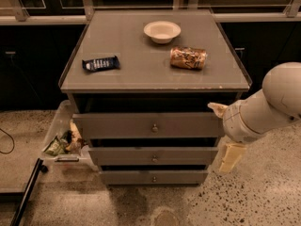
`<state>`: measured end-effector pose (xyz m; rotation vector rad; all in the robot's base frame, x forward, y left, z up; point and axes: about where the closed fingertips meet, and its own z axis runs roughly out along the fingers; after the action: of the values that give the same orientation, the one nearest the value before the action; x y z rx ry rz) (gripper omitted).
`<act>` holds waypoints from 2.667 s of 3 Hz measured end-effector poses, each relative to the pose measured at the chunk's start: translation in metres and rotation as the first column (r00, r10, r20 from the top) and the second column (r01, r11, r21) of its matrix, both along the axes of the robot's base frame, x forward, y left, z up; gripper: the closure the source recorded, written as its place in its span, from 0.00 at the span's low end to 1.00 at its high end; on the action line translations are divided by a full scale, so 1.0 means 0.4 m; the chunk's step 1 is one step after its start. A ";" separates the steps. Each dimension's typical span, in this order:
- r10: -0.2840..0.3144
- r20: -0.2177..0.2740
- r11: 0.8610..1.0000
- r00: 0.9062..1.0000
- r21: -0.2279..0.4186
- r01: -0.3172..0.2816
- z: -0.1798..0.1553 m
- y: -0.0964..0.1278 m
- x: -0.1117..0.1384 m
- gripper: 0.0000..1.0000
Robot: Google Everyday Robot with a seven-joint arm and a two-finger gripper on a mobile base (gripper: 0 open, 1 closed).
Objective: Open top drawer
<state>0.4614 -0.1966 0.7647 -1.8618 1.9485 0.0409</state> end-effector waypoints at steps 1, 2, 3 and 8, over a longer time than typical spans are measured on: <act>0.000 0.000 1.000 1.000 0.000 0.000 0.000 0.000 0.000 0.00; 0.012 0.007 1.000 1.000 0.017 -0.012 -0.037 -0.009 0.034 0.00; 0.004 0.032 0.999 0.999 0.037 -0.005 -0.103 -0.043 0.088 0.00; 0.202 0.156 0.975 0.967 0.060 -0.213 -0.245 0.021 0.287 0.00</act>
Offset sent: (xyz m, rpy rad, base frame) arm 0.0328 -0.0100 -0.0348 0.0427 -0.0160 0.0239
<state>0.5762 -0.1883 0.6667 -1.9521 1.6253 0.0379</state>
